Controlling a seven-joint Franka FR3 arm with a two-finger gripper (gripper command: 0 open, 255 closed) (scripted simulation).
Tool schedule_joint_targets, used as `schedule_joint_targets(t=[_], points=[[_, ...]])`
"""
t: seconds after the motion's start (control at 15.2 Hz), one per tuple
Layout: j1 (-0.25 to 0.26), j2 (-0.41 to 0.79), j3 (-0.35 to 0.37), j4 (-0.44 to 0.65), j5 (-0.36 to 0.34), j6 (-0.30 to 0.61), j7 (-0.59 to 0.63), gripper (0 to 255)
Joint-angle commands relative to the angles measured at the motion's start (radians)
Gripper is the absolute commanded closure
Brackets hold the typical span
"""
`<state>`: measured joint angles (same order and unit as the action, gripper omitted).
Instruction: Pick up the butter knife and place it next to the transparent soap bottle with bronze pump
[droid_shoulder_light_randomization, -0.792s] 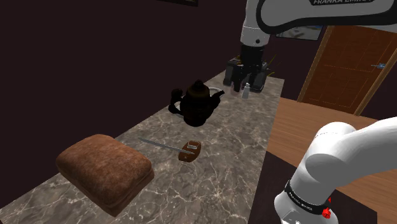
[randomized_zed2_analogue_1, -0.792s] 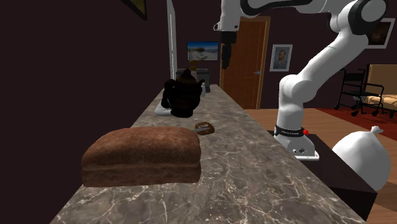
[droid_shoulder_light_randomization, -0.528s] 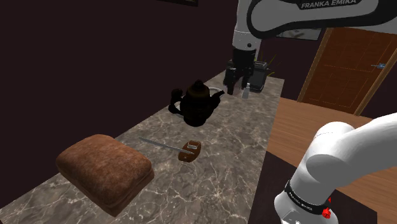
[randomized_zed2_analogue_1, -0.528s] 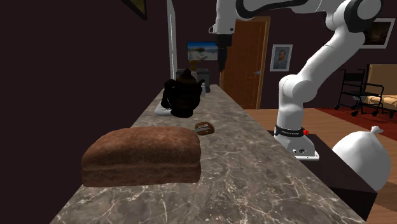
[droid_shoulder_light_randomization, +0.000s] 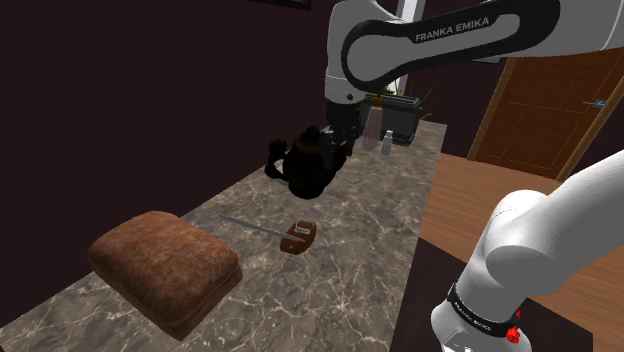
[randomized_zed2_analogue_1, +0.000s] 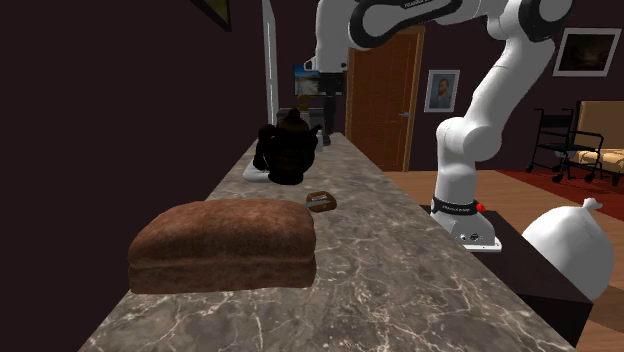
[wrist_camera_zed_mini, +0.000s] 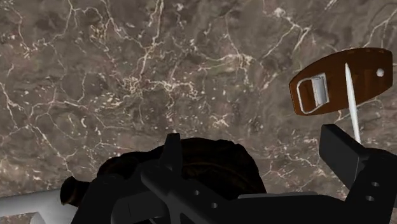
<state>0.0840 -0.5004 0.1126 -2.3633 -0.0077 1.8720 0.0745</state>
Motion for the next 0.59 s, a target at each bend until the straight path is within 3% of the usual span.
schedule_joint_targets(t=[0.0,0.53], points=[[0.018,0.067,0.019,0.015,0.011,0.046,-0.002,0],[0.082,0.311,0.094,0.108,0.029,0.168,-0.015,0]])
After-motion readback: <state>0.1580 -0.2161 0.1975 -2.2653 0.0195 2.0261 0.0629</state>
